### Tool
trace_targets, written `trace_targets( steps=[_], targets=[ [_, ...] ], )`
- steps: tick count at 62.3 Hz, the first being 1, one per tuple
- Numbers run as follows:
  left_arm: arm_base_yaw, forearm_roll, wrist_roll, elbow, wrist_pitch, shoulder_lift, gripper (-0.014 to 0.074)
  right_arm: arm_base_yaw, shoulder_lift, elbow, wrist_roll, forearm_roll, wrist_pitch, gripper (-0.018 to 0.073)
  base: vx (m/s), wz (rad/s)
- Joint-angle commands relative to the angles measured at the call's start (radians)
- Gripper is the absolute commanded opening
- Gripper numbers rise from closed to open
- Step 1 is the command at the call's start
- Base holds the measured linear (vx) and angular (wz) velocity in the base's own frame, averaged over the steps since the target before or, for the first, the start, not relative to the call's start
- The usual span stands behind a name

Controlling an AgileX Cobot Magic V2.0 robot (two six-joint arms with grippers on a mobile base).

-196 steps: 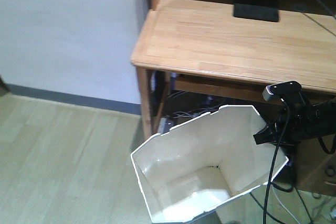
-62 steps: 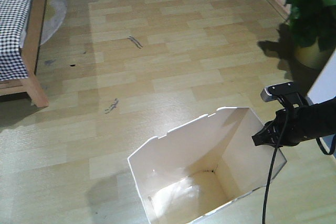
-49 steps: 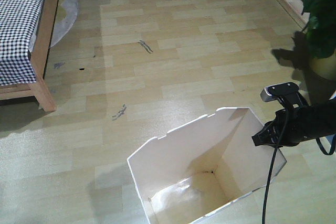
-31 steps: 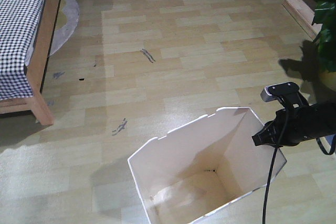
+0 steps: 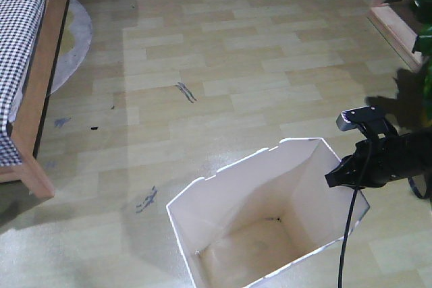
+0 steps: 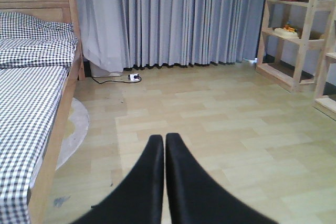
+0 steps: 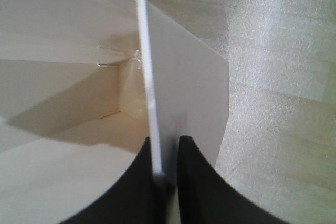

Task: Move trash bin to bedside with robot
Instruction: 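Turn the base toward the bed while holding the bin in the right gripper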

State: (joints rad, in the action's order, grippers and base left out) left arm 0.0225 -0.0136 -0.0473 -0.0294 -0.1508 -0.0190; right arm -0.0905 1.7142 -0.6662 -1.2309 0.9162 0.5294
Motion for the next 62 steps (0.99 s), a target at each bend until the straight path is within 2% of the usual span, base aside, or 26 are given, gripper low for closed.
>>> trace_targets(
  steps=[1,62],
  targets=[
    [0.008,-0.003,-0.009,-0.028,0.078,-0.01,-0.0006,-0.001,-0.048,-0.031,0.028,0.107,0.09,-0.0006,0.41,0.03],
    [0.008,-0.003,-0.009,-0.028,0.078,-0.01,-0.0006,-0.001,-0.048,-0.031,0.028,0.107,0.093,-0.0006,0.42,0.05]
  ],
)
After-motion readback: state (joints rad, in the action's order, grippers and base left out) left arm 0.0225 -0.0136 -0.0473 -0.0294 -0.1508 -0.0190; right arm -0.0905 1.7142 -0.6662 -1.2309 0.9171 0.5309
